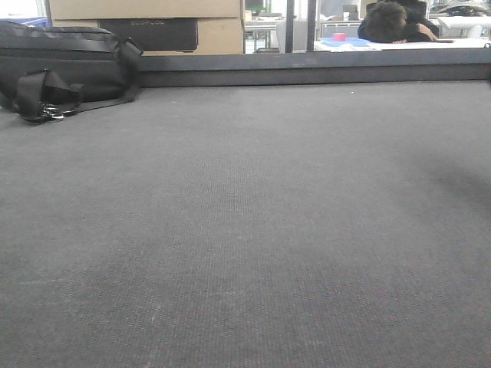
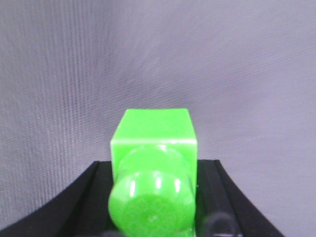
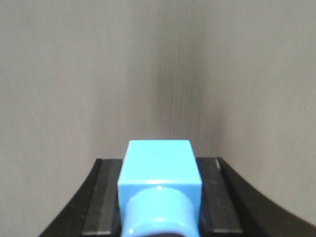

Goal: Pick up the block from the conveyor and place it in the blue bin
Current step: 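Lift both held blocks up off the belt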

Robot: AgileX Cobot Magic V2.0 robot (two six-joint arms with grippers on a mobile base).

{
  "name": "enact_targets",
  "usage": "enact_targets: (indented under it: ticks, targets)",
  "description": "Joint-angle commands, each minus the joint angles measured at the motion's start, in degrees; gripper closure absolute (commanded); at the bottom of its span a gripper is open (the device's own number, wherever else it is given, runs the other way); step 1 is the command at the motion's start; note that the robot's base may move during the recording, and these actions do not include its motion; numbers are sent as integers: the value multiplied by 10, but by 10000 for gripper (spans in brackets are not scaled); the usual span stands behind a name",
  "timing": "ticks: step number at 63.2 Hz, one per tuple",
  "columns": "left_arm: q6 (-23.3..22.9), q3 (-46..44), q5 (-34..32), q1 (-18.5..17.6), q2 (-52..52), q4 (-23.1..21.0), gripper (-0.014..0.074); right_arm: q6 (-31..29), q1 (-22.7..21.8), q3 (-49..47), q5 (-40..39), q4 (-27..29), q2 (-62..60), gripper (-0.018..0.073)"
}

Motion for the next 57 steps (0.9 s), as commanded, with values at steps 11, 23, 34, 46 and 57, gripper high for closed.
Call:
enact_targets:
  ticks: [11, 23, 34, 46, 57]
  targets:
    - [2, 95, -206, -40, -216, -28, 708, -9, -2, 93, -152, -3, -130, 721]
    - [2, 186, -319, -43, -387, -33, 708, -9, -2, 188, -259, -3, -256, 721]
    - [2, 261, -335, -43, -521, 6, 708, -9, -2, 269, -330, -9, -367, 721]
    - [2, 290, -322, -43, -645, 20, 708, -9, -2, 302, -332, -9, -461, 721]
    - [2, 290, -335, -43, -720, -15, 708, -9, -2, 301, -353, -9, -529, 721]
